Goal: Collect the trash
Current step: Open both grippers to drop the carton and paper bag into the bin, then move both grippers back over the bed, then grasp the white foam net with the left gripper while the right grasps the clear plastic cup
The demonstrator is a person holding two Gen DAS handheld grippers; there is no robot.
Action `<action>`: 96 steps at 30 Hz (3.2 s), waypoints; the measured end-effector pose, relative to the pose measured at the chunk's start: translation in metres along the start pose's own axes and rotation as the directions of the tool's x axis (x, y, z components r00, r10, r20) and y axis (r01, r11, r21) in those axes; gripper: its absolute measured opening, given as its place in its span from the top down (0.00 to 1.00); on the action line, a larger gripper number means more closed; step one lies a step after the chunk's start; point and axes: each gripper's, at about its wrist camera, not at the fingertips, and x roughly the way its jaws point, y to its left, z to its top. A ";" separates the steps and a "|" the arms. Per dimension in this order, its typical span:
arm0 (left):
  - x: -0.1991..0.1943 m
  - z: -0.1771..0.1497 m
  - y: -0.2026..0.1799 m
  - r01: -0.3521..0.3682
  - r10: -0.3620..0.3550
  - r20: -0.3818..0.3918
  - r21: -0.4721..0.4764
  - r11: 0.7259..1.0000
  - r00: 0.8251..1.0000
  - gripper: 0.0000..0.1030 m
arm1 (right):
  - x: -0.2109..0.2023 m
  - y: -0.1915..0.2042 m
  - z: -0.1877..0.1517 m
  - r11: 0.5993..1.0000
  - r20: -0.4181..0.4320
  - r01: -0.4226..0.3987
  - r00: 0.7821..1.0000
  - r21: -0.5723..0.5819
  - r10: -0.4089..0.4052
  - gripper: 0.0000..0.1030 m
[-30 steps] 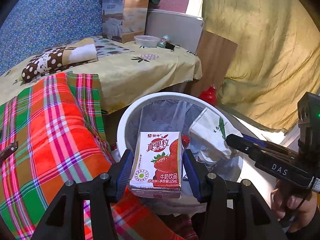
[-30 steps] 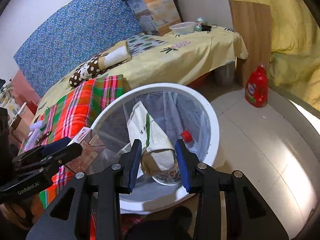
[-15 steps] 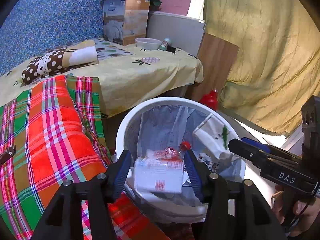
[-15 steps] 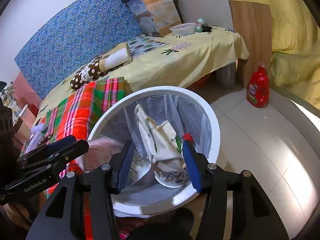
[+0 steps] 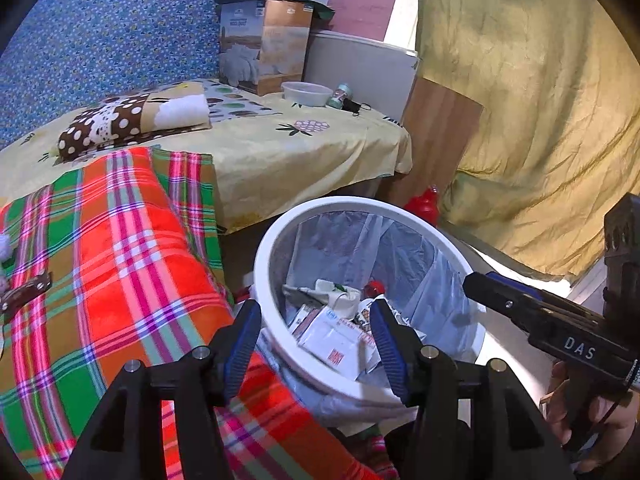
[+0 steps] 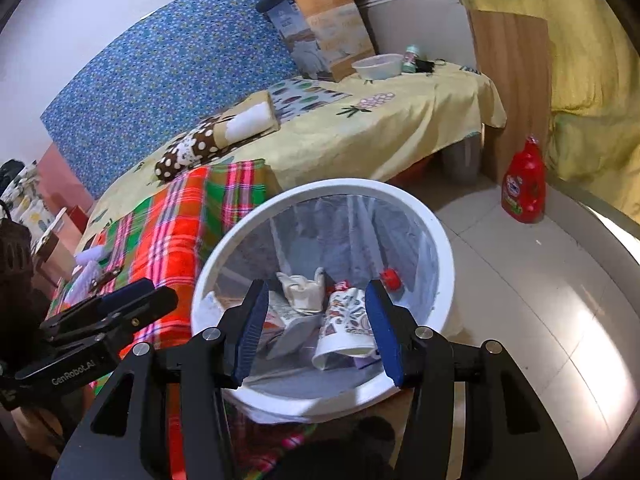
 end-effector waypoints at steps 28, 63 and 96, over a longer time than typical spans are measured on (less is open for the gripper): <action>-0.089 -0.051 0.052 -0.115 0.123 0.059 -0.118 0.986 0.991 0.45 | -0.019 0.078 -0.029 0.979 -0.028 -0.120 0.993 -0.162 0.117 0.49; -0.180 -0.094 0.162 -0.279 0.316 0.098 -0.279 0.919 0.944 0.45 | -0.004 0.196 -0.039 0.886 -0.125 -0.307 0.952 -0.349 0.281 0.49; -0.112 -0.039 0.310 -0.412 0.415 -0.023 -0.197 0.890 0.909 0.45 | 0.060 0.233 -0.016 0.846 -0.216 -0.359 0.931 -0.395 0.294 0.49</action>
